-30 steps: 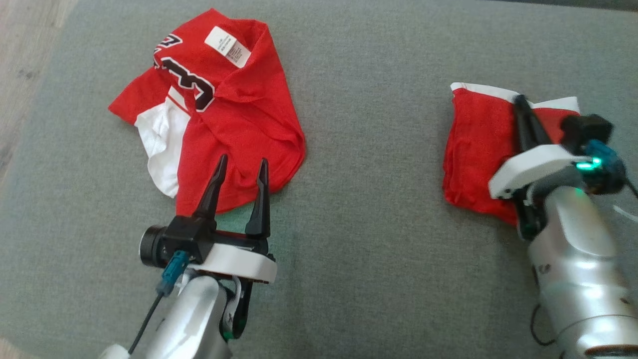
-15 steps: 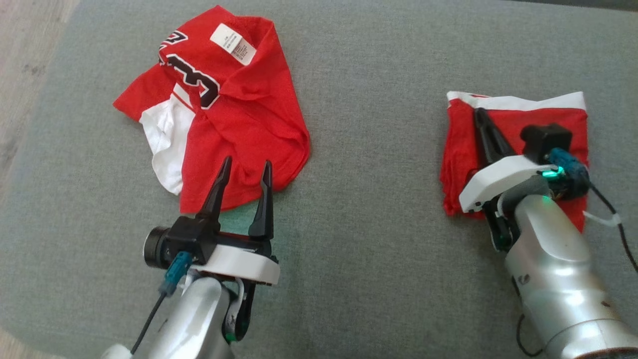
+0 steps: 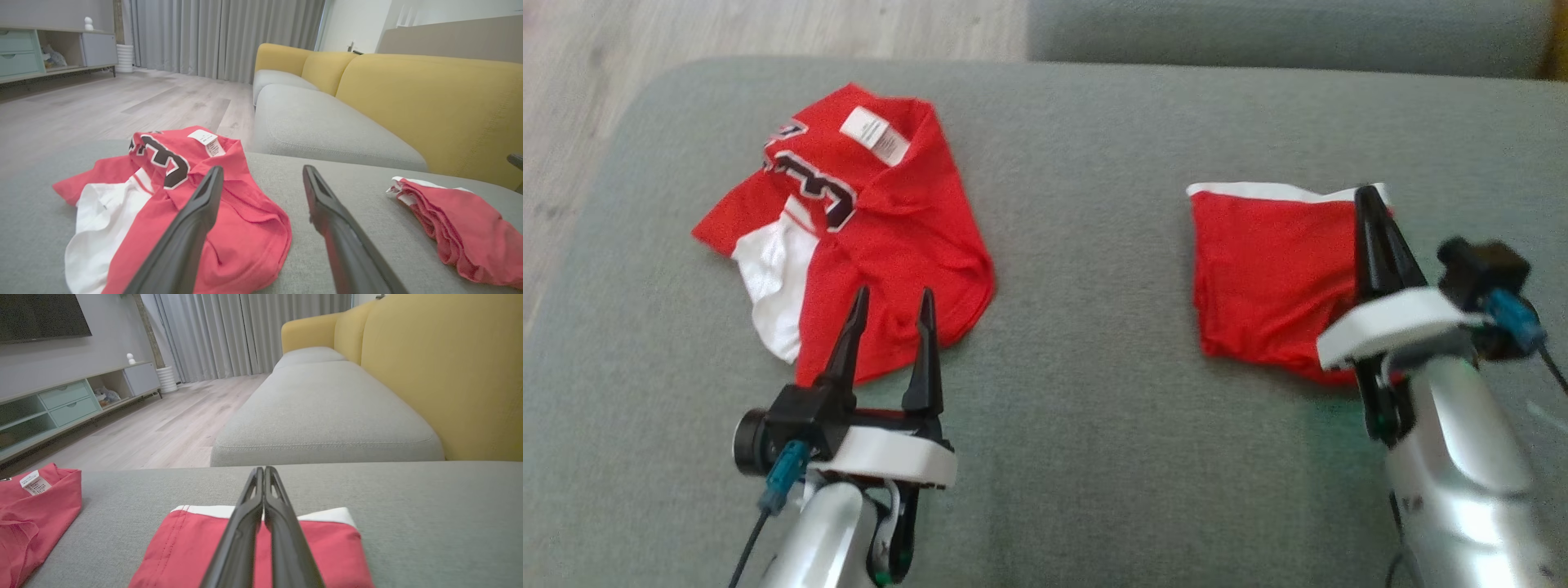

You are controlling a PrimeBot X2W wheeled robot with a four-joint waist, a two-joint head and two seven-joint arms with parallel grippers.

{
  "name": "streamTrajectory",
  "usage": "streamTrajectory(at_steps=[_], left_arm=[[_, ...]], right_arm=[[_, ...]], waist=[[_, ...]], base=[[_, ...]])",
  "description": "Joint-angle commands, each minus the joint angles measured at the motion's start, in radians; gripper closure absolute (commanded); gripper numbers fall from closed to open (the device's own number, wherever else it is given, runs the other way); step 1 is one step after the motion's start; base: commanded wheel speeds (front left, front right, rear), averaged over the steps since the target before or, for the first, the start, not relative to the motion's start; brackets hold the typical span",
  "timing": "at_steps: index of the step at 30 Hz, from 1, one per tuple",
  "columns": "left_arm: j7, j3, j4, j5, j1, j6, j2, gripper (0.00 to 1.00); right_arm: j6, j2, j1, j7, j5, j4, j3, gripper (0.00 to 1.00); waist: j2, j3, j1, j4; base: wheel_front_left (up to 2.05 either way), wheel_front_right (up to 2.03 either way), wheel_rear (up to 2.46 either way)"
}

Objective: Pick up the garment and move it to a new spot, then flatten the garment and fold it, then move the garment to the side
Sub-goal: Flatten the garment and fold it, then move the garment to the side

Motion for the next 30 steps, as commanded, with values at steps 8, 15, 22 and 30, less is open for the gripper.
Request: streamTrajectory(at_steps=[8, 15, 22, 30], left_arm=[[-0.010, 0.064, -0.035, 0.008, 0.030, 0.006, 0.007, 0.00], [-0.010, 0.090, -0.028, 0.015, 0.062, -0.002, 0.007, 0.00], [-0.010, 0.112, -0.024, 0.020, 0.061, -0.013, 0.007, 0.00], [-0.010, 0.104, -0.022, 0.018, 0.061, -0.016, 0.007, 0.00]], right_arm=[[-0.001, 0.012, 0.209, -0.006, -0.038, -0.240, -0.028, 0.00], [-0.001, 0.021, 0.327, -0.003, -0.037, -0.324, -0.027, 0.00], [-0.001, 0.023, 0.344, 0.004, -0.007, -0.365, -0.020, 0.00], [-0.001, 0.023, 0.330, 0.021, -0.013, -0.363, -0.013, 0.00]], waist=[[0.0000, -0.071, 0.0001, -0.082], [0.0000, -0.074, 0.0001, -0.117], [0.0000, -0.073, 0.0001, -0.130], [0.0000, -0.080, 0.0001, -0.123]], base=[[0.00, 0.00, 0.00], [0.00, 0.00, 0.00], [0.00, 0.00, 0.00], [0.00, 0.00, 0.00]])
